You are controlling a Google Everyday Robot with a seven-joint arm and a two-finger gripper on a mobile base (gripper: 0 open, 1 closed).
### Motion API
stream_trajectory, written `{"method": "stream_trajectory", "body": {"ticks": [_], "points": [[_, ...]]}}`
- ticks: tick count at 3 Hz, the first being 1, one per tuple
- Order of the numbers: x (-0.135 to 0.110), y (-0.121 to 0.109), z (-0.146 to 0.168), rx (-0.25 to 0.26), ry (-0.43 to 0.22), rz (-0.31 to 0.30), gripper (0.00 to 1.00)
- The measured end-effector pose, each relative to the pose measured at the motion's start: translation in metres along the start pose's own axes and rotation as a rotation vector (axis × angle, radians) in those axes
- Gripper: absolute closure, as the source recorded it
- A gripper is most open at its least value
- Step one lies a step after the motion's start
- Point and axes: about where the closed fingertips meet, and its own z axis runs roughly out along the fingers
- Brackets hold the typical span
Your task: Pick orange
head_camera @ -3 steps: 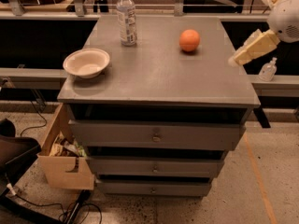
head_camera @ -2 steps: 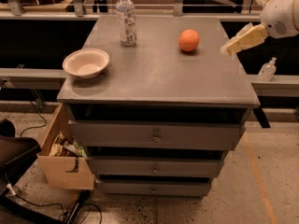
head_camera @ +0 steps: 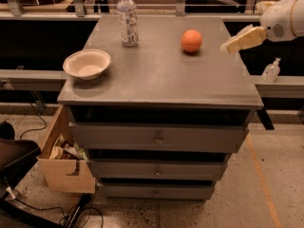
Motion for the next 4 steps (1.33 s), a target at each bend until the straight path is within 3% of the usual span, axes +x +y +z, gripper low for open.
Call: {"method": "stream_trajectory", "body": {"ticks": [1, 3, 4], "points": [[-0.001, 0.001, 0.011, 0.002, -0.028, 0.021, 0.00], [-0.003, -0.015, 0.079, -0.040, -0.155, 0.106, 0.00], [0.000, -0.019, 0.109, -0.072, -0.189, 0.127, 0.00]]}}
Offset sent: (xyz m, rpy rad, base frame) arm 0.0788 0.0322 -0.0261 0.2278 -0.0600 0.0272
